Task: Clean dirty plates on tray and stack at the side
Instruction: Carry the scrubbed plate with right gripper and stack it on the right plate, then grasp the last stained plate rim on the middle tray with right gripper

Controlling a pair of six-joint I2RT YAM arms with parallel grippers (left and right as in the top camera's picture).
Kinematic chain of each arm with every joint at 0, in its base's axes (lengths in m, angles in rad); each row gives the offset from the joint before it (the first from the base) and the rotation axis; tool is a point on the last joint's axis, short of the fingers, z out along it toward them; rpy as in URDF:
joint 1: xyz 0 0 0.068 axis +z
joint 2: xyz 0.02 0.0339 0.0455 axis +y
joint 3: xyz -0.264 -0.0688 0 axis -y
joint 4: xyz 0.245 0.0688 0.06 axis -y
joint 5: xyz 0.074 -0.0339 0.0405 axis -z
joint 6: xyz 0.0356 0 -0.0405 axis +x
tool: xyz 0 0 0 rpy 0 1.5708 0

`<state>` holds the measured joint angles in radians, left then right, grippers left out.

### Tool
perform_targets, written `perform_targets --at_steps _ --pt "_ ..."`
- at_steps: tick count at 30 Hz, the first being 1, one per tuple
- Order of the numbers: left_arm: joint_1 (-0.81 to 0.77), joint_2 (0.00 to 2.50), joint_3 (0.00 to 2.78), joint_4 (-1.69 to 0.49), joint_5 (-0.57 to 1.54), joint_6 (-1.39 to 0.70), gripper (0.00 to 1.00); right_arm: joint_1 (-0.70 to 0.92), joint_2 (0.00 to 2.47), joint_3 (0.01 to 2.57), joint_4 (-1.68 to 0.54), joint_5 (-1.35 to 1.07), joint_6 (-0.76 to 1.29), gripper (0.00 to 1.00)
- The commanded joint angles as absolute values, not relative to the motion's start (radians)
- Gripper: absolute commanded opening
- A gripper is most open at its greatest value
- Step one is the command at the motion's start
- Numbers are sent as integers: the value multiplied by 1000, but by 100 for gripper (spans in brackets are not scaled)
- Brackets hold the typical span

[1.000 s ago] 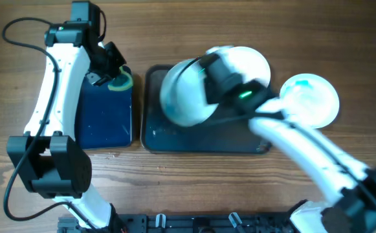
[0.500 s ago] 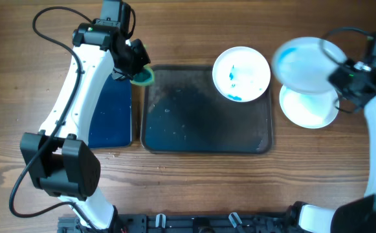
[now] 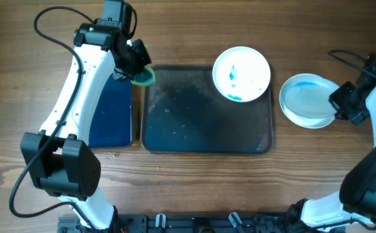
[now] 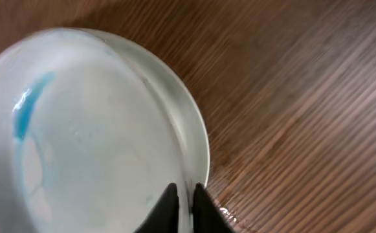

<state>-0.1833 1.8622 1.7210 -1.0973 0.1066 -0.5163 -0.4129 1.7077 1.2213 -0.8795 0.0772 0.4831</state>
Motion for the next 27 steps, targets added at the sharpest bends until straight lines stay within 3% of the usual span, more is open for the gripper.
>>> perform_targets --at_steps 1,8,14,21,27 --pt "-184 1851 1730 -1095 119 -501 4 -402 1726 1224 -884 78 456 27" --pt "-184 1851 1730 -1088 119 -501 4 -374 1721 1402 -1013 -5 336 35" --pt "-185 1851 1730 -1091 119 -501 4 -226 1722 1514 -989 -227 128 58" --pt "-186 1851 1730 -1097 119 -501 4 2 1850 1513 -870 -94 79 60" --pt "-186 1851 1730 -1108 119 -501 4 52 2008 1513 -860 -83 142 55"
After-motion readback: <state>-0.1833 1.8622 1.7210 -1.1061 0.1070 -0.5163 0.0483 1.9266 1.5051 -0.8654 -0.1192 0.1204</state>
